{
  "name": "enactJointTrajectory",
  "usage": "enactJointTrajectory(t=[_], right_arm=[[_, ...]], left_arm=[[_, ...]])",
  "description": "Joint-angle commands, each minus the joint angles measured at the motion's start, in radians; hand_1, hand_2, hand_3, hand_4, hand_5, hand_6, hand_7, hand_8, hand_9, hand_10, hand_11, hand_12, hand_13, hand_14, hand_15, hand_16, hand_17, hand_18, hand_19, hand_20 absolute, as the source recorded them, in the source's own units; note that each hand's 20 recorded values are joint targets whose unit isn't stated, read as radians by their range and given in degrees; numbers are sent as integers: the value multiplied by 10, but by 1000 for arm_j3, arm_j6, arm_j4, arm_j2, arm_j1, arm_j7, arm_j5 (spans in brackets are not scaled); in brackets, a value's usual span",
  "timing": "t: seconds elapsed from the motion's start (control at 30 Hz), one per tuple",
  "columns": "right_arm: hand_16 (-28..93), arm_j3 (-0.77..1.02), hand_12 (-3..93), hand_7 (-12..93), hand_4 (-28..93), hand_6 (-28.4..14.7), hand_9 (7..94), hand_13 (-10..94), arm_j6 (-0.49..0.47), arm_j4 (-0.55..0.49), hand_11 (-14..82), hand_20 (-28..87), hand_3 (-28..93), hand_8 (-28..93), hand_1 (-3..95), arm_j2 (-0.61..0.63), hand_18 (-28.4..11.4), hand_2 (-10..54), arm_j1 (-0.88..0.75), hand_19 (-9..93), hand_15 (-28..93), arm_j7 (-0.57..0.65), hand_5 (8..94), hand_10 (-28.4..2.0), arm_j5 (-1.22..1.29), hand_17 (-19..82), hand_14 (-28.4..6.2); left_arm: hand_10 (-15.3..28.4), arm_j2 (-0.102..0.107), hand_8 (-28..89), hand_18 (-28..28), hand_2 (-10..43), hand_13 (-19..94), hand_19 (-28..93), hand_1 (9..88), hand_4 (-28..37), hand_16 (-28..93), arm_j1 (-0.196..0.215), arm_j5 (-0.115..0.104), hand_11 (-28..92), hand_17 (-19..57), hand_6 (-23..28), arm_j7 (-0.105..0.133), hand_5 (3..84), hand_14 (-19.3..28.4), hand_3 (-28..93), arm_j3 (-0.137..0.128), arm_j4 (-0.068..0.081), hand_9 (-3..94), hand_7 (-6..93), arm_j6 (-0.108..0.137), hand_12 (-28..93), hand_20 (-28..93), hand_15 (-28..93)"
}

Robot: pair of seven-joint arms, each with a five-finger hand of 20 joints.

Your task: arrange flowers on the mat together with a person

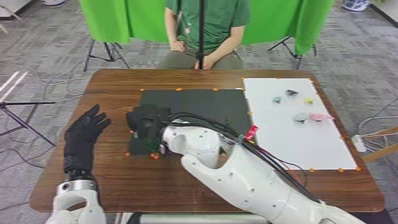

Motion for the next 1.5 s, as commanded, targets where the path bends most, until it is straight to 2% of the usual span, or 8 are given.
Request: enactJointTrajectory(t=[0.03, 0.27, 0.47, 0.73, 1.03, 1.23, 1.37, 1.5], right_arm=[[384, -12, 395, 176, -253, 21, 846, 826, 56, 23, 58, 593, 646, 84, 598, -20, -191, -95, -8, 770, 543, 28, 784, -77, -22, 390, -46], [380, -1, 338, 175, -262, 17, 790, 799, 38, 36, 77, 590, 678, 49, 553, -19, -194, -95, -19, 761, 545, 28, 730, -85, -66, 368, -52], [386, 3, 209, 185, -265, 25, 710, 774, -32, 21, 157, 588, 759, -94, 472, -12, -196, -95, -17, 749, 534, 46, 661, -108, -61, 348, -54], [366, 1, 184, 173, -259, 36, 653, 747, -51, 4, 126, 587, 763, -109, 437, 0, -207, -95, -2, 738, 537, 66, 552, -134, -39, 325, -68], [352, 30, 170, 156, -264, 47, 603, 724, -149, -93, 85, 588, 771, -115, 400, 38, -218, -95, 28, 723, 531, 84, 468, -160, 47, 307, -81], [348, 157, 168, 159, -270, 49, 585, 723, -65, -230, 79, 589, 764, -120, 384, 78, -220, -95, 15, 722, 530, 108, 428, -170, 190, 307, -82], [346, 337, 172, 151, -255, 38, 583, 721, 17, -358, 81, 589, 754, -115, 362, 110, -222, -95, -63, 723, 529, 139, 433, -168, 359, 302, -85], [291, 556, 197, 122, -173, 2, 558, 627, 101, -451, 87, 527, 717, -88, 278, 125, -211, -77, -205, 614, 416, 87, 484, -163, 655, 236, -135]], left_arm=[[131, -10, -55, 161, -65, 366, 161, 239, -243, 5, -7, 16, 177, 96, 45, 6, 415, 187, 669, 8, 12, 414, 130, -34, 126, 189, 191], [130, -13, -53, 162, -65, 364, 157, 235, -248, 12, 0, 5, 175, 94, 45, 14, 414, 187, 664, 5, 12, 411, 129, -36, 131, 190, 186], [130, -18, -53, 165, -83, 359, 151, 222, -241, 16, 20, 18, 171, 91, 44, 16, 413, 186, 674, -19, 14, 407, 127, -74, 133, 189, 179], [130, -15, -51, 169, -95, 355, 141, 213, -240, 24, 43, 8, 161, 89, 42, 23, 413, 185, 671, -21, 10, 404, 124, -73, 141, 189, 167], [130, -19, -51, 170, -95, 354, 140, 211, -242, 28, 53, 10, 161, 87, 41, 27, 417, 185, 668, -26, 2, 403, 122, -69, 142, 189, 163], [130, -18, -50, 170, -95, 354, 138, 210, -245, 29, 47, 12, 161, 86, 41, 19, 419, 185, 669, -24, 2, 404, 123, -83, 143, 189, 163], [130, -20, -50, 170, -95, 353, 138, 213, -245, 30, 41, 19, 162, 86, 40, 16, 423, 184, 667, -30, 2, 405, 126, -109, 144, 189, 165], [129, -25, -51, 167, -95, 354, 137, 225, -236, 29, 44, 29, 167, 86, 40, 6, 434, 184, 677, -44, 1, 412, 134, -147, 144, 189, 164]])
